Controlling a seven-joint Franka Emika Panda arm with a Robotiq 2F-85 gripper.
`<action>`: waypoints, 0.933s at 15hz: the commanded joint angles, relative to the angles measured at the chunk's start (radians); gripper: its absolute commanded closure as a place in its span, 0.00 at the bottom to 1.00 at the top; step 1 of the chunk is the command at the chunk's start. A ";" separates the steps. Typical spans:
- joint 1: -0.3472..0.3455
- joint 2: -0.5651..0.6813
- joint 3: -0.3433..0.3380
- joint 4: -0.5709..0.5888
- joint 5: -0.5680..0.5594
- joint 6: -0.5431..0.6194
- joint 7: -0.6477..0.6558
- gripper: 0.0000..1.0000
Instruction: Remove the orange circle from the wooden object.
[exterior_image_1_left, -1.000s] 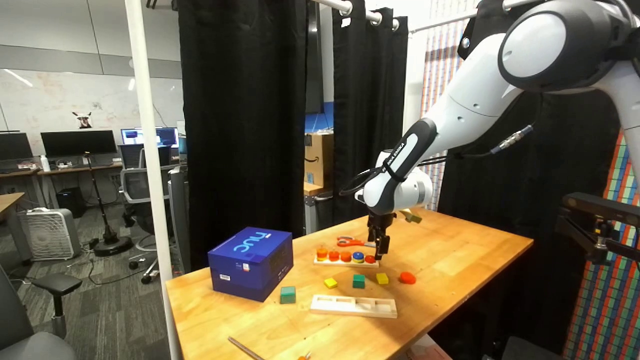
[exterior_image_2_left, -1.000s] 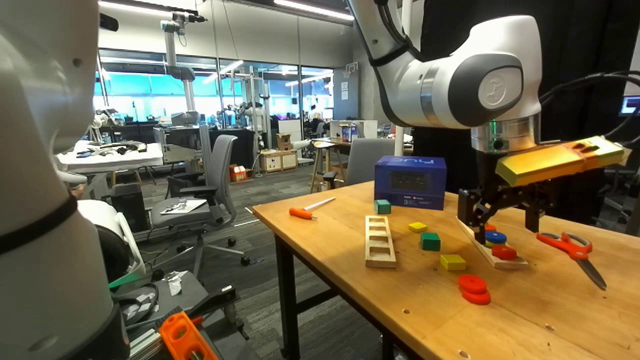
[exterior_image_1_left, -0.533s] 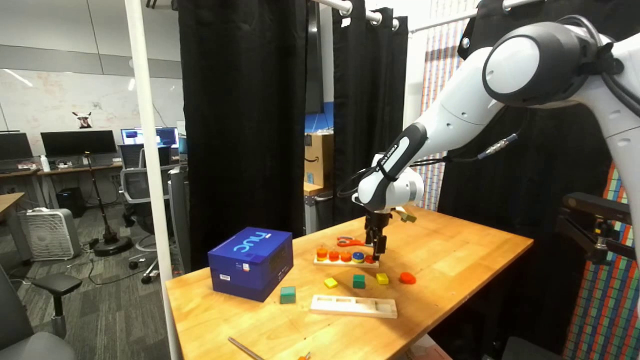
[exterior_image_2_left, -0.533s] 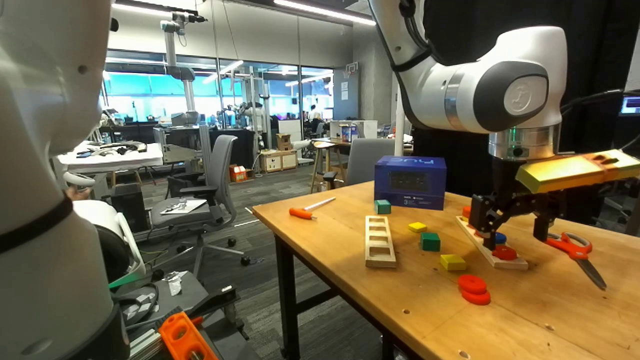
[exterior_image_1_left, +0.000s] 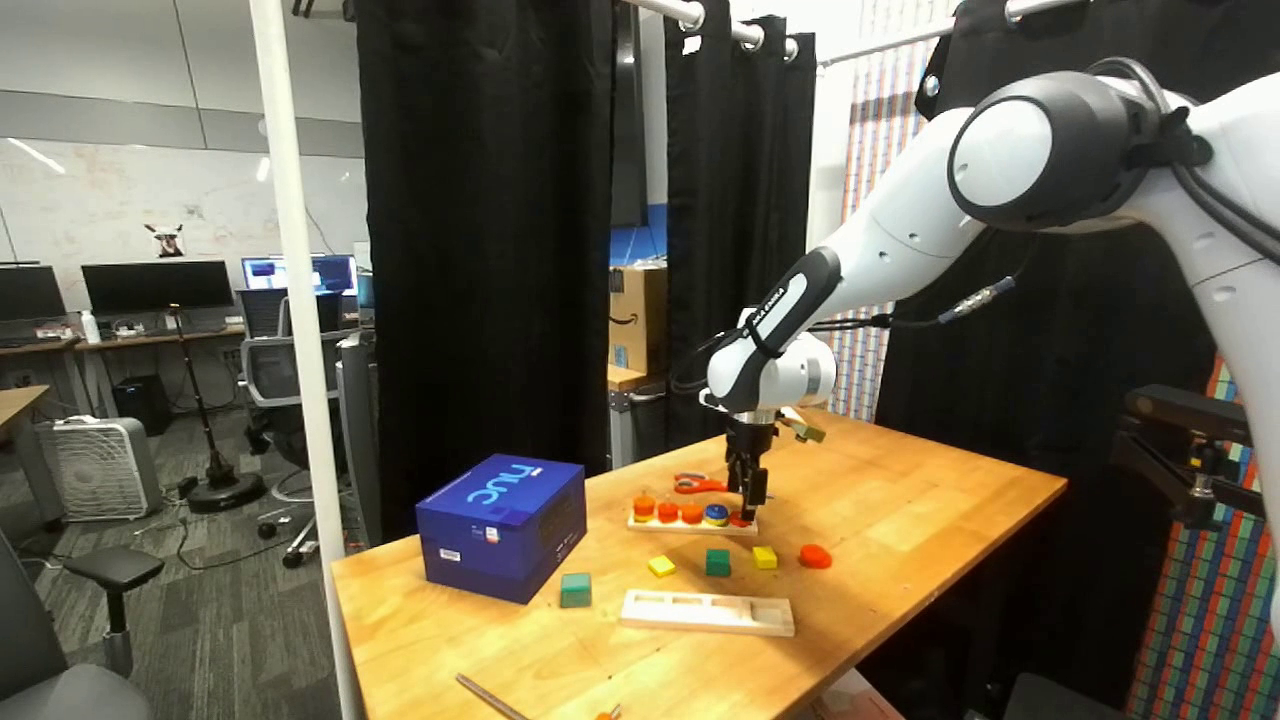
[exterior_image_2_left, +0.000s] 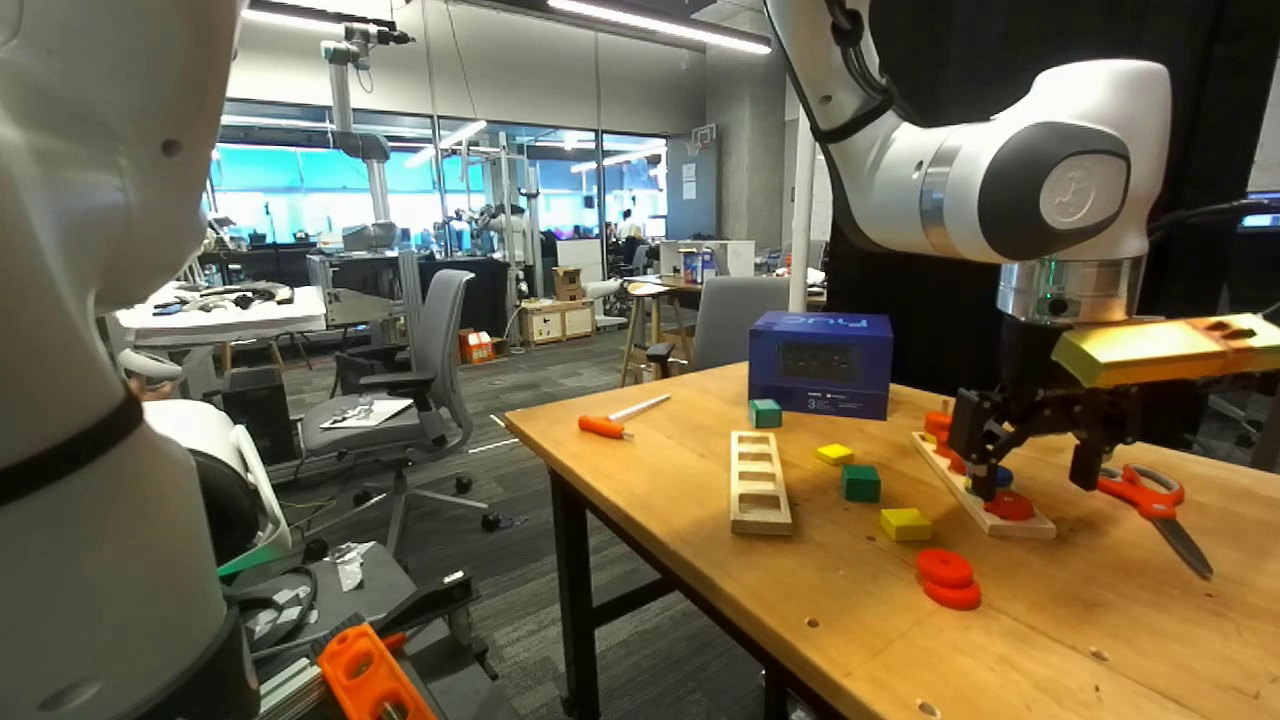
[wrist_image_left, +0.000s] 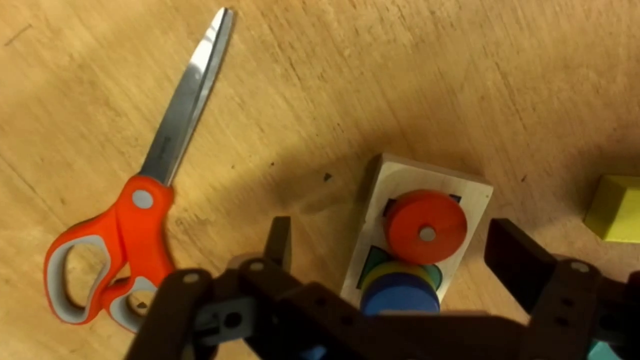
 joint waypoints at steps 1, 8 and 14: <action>-0.008 0.029 0.008 0.051 0.028 -0.050 -0.022 0.00; -0.007 0.043 0.005 0.058 0.027 -0.075 -0.015 0.00; -0.006 0.040 0.002 0.064 0.024 -0.081 -0.016 0.00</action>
